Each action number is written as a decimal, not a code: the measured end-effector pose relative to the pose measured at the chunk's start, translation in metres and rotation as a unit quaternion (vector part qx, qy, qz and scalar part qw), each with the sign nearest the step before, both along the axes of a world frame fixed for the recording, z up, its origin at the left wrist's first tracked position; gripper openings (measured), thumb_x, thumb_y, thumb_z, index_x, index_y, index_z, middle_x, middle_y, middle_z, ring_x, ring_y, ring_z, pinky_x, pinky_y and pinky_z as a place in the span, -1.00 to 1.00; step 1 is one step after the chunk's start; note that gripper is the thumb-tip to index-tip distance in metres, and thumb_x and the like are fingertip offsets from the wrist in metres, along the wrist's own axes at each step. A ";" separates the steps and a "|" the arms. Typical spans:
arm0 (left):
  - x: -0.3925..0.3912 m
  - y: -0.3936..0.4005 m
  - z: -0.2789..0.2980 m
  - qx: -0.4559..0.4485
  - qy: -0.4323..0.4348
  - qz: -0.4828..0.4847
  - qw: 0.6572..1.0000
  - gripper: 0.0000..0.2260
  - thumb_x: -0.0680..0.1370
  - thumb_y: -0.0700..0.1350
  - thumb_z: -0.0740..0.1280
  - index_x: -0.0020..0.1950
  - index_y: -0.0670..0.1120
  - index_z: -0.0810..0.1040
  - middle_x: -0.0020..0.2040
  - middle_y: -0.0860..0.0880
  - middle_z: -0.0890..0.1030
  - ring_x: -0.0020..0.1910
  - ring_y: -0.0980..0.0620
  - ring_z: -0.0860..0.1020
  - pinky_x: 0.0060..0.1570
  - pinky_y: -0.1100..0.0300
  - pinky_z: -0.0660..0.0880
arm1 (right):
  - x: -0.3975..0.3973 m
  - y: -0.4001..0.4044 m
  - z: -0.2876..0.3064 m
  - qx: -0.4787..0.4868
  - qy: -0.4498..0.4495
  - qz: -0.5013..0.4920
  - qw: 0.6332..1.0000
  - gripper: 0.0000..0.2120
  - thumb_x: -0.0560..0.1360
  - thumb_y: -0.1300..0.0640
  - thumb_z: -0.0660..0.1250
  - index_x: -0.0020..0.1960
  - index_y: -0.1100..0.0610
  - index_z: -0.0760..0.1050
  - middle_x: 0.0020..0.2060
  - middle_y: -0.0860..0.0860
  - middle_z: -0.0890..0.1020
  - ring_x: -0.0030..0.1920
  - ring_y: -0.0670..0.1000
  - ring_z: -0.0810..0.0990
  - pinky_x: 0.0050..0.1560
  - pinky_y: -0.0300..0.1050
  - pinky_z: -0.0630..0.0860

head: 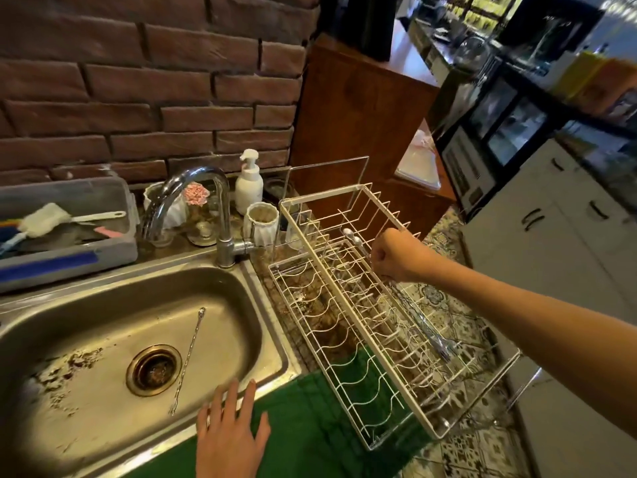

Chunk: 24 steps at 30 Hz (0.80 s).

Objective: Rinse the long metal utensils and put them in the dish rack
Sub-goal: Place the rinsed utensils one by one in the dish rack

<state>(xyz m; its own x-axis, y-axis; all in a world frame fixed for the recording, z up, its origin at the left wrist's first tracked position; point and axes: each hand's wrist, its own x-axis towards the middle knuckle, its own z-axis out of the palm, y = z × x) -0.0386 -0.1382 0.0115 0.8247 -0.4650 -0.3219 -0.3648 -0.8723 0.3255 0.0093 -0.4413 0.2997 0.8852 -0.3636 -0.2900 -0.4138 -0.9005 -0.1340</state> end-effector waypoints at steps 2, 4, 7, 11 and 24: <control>0.001 0.000 0.002 0.007 -0.001 0.007 1.000 -0.19 0.57 0.36 -0.24 0.28 -0.02 0.67 0.28 -0.18 0.65 0.24 -0.31 0.61 0.42 -0.23 0.17 | 0.000 -0.002 -0.010 -0.011 0.000 0.000 1.000 -0.69 0.52 0.31 0.36 -0.33 0.05 0.44 -0.31 -0.03 0.58 -0.32 -0.10 0.59 -0.38 -0.31 0.47; 0.001 0.001 0.007 0.013 0.005 0.011 1.000 -0.19 0.56 0.36 -0.25 0.29 -0.01 0.66 0.29 -0.16 0.65 0.25 -0.29 0.61 0.31 -0.25 0.31 | 0.000 -0.003 -0.014 -0.014 -0.003 0.000 1.000 -0.69 0.52 0.30 0.36 -0.32 0.04 0.43 -0.33 -0.07 0.55 -0.30 -0.11 0.57 -0.36 -0.33 0.46; -0.001 0.002 0.011 0.016 0.010 0.009 1.000 -0.19 0.56 0.35 -0.26 0.31 0.00 0.65 0.32 -0.15 0.64 0.28 -0.28 0.59 0.27 -0.29 0.39 | 0.001 -0.001 -0.017 -0.015 0.002 0.015 1.000 -0.71 0.54 0.30 0.35 -0.31 0.05 0.45 -0.35 -0.08 0.54 -0.34 -0.14 0.57 -0.41 -0.35 0.45; -0.001 0.002 0.014 0.014 -0.008 0.014 1.000 -0.19 0.57 0.35 -0.26 0.33 -0.01 0.63 0.34 -0.16 0.62 0.30 -0.28 0.58 0.29 -0.29 0.39 | 0.001 0.000 -0.022 -0.028 0.007 0.021 0.999 -0.71 0.54 0.31 0.33 -0.30 0.06 0.44 -0.33 -0.03 0.56 -0.24 0.01 0.65 -0.27 -0.23 0.61; -0.003 0.003 0.010 0.007 -0.027 0.013 1.000 -0.24 0.59 0.33 -0.23 0.40 -0.01 0.57 0.40 -0.16 0.57 0.35 -0.26 0.54 0.36 -0.25 0.29 | 0.000 -0.006 -0.035 -0.059 0.043 0.011 0.997 -0.93 0.55 0.27 0.34 -0.03 0.25 0.59 -0.16 0.10 0.67 -0.27 -0.02 0.63 -0.32 -0.25 0.59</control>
<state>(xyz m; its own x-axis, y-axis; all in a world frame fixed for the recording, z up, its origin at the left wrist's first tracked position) -0.0416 -0.1351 0.0213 0.8531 -0.4380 -0.2834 -0.3578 -0.8866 0.2933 0.0090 -0.4470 0.2644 0.8674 -0.3803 -0.3209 -0.3989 -0.9170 0.0085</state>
